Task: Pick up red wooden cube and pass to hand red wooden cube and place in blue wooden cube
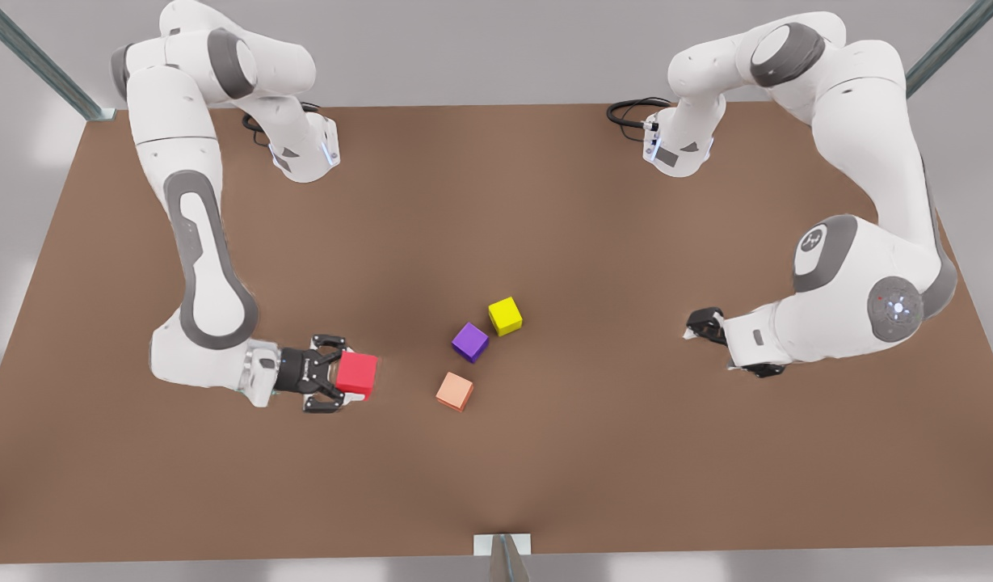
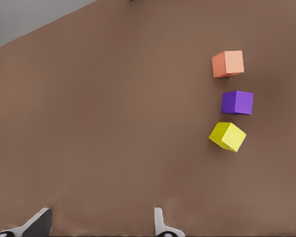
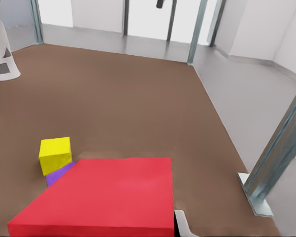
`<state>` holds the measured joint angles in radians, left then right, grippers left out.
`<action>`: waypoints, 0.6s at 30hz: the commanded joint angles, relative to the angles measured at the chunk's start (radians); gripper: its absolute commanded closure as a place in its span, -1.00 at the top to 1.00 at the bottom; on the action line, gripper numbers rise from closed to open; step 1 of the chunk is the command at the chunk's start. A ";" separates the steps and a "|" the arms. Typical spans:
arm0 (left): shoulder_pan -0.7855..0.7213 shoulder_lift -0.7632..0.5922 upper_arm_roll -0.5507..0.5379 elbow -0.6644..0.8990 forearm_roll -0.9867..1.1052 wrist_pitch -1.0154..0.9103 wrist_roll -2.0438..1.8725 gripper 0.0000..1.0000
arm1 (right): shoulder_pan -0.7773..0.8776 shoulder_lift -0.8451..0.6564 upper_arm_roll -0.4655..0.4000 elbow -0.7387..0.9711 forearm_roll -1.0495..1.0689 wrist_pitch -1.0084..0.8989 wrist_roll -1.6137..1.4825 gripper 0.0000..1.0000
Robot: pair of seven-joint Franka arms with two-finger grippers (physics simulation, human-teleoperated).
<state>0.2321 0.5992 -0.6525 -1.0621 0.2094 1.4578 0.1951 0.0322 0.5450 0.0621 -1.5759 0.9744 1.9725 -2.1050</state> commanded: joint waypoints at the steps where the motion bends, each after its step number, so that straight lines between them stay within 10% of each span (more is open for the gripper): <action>1: -0.289 -0.270 0.478 -0.253 -0.161 0.008 -0.248 1.00 | -0.025 -0.003 -0.064 0.022 -0.479 -0.153 0.399 0.10; 2: -0.528 -0.432 0.791 -0.476 -0.289 0.136 -0.189 1.00 | -0.025 -0.002 -0.097 0.034 -0.582 -0.166 0.430 0.10; 4: -0.415 -0.398 0.642 -0.447 -0.248 0.096 -0.189 1.00 | -0.023 -0.005 -0.165 0.033 -0.711 -0.166 0.441 0.10; 18: -0.413 -0.363 0.639 -0.389 -0.262 0.003 -0.184 1.00 | 0.044 -0.005 -0.216 0.013 -0.892 0.023 1.209 0.09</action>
<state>-0.1820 0.2368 -0.0143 -1.4517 -0.0506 1.4786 0.0761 0.0763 0.5364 -0.1538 -1.5626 0.0902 1.9100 -1.5242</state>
